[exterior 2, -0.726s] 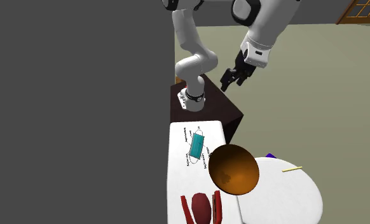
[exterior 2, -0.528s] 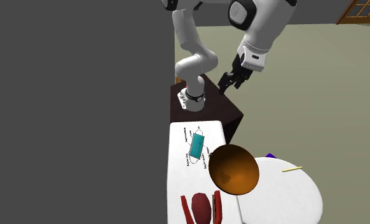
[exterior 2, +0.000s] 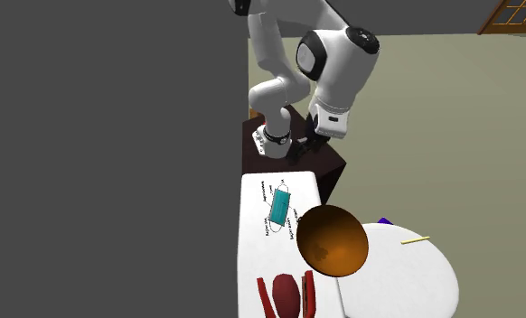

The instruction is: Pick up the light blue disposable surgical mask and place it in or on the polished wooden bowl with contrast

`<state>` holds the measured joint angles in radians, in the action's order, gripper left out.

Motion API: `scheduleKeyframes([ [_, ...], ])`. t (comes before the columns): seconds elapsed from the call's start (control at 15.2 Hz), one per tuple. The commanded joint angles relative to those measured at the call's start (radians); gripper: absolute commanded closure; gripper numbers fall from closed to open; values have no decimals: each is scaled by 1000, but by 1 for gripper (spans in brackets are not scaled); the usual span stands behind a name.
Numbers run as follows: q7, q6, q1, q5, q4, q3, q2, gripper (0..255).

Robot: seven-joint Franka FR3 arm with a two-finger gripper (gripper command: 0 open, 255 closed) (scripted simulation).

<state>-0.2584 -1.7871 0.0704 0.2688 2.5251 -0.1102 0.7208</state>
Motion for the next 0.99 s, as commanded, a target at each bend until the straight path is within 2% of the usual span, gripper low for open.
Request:
scheduleKeyframes([
  [0.0, -47, -70, 5, 26, 21, -39, -28, 0],
  [0.53, -236, -356, 29, 102, 21, -207, -227, 0],
  [0.92, -233, -450, 36, 119, 63, -230, -277, 0],
])
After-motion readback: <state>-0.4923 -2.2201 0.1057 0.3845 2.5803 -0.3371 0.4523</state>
